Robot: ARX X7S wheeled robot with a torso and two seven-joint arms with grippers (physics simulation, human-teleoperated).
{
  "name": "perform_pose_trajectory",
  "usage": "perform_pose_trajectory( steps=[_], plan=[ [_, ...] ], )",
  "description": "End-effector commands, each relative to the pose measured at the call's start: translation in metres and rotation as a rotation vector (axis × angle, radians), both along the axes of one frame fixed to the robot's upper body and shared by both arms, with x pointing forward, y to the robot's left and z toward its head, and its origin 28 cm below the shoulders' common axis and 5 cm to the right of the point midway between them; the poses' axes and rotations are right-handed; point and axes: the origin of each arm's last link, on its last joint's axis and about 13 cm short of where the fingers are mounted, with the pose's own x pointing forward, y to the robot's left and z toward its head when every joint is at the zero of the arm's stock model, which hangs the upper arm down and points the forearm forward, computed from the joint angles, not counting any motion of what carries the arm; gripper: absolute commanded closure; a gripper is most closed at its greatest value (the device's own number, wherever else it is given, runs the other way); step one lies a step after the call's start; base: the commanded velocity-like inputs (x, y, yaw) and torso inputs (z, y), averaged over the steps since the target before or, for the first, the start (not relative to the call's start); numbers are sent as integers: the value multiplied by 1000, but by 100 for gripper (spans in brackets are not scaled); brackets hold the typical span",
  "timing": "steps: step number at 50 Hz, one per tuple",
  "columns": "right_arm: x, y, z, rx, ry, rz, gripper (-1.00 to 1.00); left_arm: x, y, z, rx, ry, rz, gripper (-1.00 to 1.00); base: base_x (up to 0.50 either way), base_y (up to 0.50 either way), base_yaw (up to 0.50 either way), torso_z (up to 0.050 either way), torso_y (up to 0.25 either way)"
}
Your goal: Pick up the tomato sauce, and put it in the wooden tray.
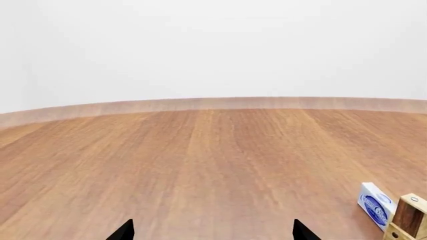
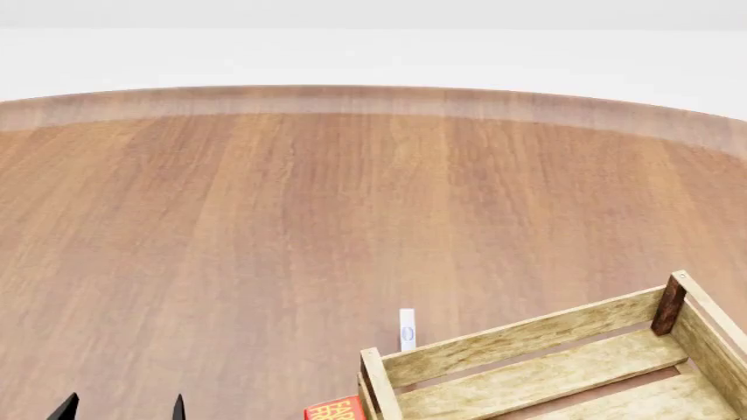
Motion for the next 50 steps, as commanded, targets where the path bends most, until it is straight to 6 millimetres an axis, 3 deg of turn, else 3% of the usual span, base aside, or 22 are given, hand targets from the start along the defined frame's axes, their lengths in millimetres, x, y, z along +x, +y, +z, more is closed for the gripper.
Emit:
perform_pose_trajectory(
  steps=[1,24,50],
  plan=[
    [5,1,-8,-1,40,4,-100,0,0,0,0,0,0,-100,0,0,0,0,0],
    [22,1,-19,11,87,-17,-100,0,0,-1,-1,0,-1,-100,0,0,0,0,0],
    [21,0,-20,19,93,-19,-100,-1,0,0,0,0,-2,-100,0,0,0,0,0]
  ],
)
